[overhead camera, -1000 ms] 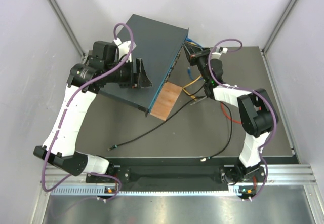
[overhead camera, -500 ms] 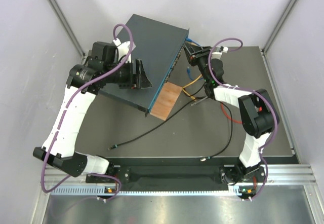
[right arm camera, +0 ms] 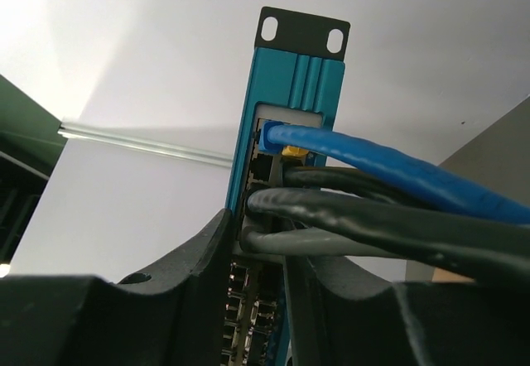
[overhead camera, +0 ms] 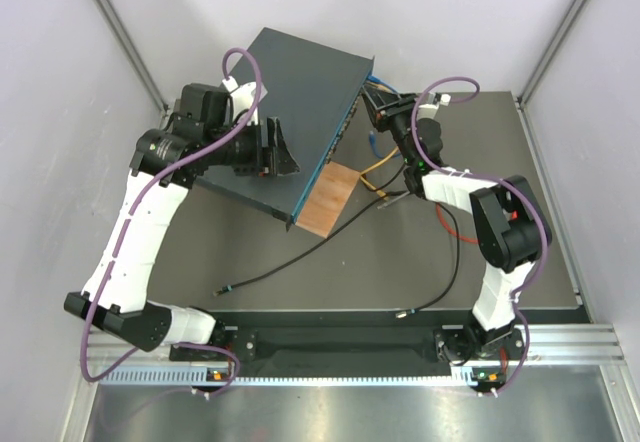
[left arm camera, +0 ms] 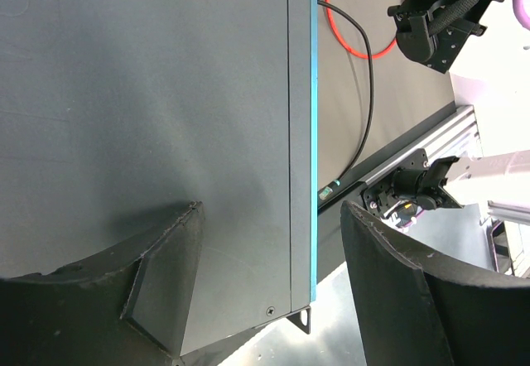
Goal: Pull the plug from the switch port
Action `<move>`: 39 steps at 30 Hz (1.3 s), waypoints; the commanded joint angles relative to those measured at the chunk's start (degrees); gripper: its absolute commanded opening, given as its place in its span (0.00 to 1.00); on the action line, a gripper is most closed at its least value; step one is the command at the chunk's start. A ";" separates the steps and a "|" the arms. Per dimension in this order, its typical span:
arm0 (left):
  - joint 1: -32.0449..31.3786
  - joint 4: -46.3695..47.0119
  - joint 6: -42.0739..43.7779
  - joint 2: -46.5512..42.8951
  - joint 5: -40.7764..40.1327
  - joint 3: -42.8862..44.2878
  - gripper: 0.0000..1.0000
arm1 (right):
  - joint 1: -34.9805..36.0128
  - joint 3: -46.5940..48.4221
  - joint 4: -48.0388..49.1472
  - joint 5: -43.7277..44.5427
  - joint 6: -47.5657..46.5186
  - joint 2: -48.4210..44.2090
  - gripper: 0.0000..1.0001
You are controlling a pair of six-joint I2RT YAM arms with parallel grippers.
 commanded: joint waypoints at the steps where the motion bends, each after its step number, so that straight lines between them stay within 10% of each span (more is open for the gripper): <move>1: 0.20 0.13 0.93 -0.87 0.97 -0.61 0.72 | 1.19 0.22 1.93 -4.80 0.27 -0.68 0.30; 12: 0.20 -0.04 1.11 -1.05 0.79 -0.61 0.72 | 1.54 2.59 -5.45 -6.20 -0.52 -0.76 0.00; 20: 0.20 0.31 0.93 -1.14 1.06 -1.32 0.72 | 0.93 2.69 -14.78 -7.87 -4.04 -1.82 0.00; 32: 0.20 0.22 0.85 -1.57 1.06 -1.40 0.72 | -0.39 5.14 2.00 -9.19 3.25 3.71 0.16; 39: 0.20 0.22 0.85 -1.66 0.97 -1.49 0.72 | -0.48 3.73 3.50 -9.80 4.48 4.68 0.00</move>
